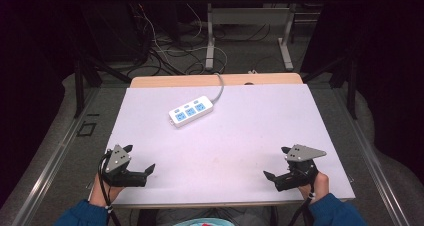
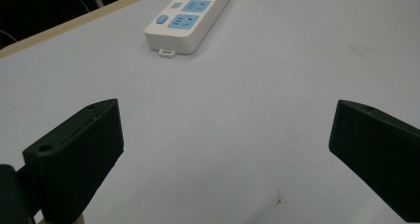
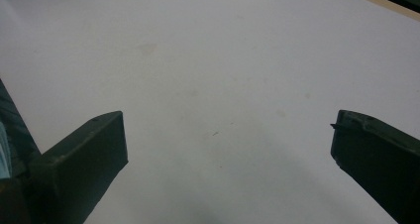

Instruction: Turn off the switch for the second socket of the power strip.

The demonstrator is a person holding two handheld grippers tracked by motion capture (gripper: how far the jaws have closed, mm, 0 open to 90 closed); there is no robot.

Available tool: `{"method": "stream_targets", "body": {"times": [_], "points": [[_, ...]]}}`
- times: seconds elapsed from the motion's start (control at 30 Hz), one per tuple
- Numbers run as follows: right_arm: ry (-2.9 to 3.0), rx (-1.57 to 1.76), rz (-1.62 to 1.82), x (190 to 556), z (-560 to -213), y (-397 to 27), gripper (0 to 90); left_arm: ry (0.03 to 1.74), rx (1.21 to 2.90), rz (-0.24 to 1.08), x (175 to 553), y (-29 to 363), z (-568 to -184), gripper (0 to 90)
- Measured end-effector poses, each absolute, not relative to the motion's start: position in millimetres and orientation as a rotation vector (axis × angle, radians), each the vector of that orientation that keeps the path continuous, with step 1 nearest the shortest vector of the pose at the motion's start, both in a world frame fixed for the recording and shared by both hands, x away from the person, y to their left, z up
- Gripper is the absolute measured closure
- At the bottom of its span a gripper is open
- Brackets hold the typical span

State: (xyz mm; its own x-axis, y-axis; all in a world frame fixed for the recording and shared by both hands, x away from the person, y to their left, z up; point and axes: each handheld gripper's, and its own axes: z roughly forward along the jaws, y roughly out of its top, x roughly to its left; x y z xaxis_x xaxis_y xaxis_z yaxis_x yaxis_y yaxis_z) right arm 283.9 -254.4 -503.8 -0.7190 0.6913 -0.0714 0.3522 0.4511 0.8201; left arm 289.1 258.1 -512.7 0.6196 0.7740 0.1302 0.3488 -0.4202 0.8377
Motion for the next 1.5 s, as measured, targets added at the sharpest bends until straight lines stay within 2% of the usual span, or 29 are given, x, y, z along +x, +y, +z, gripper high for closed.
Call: {"method": "stream_targets", "body": {"times": [0.97, 1.5], "points": [[2.303, 0.911, 1.162, 288.3, -506.1, -254.7, 0.7, 0.902, 2.046, 0.636, 300.2, 254.0, -506.9, 0.6], [2.319, 0.894, 1.161, 291.3, -506.2, -256.2, 1.4, 0.912, 2.100, 0.647, 321.0, 232.1, -508.5, 0.1]]}}
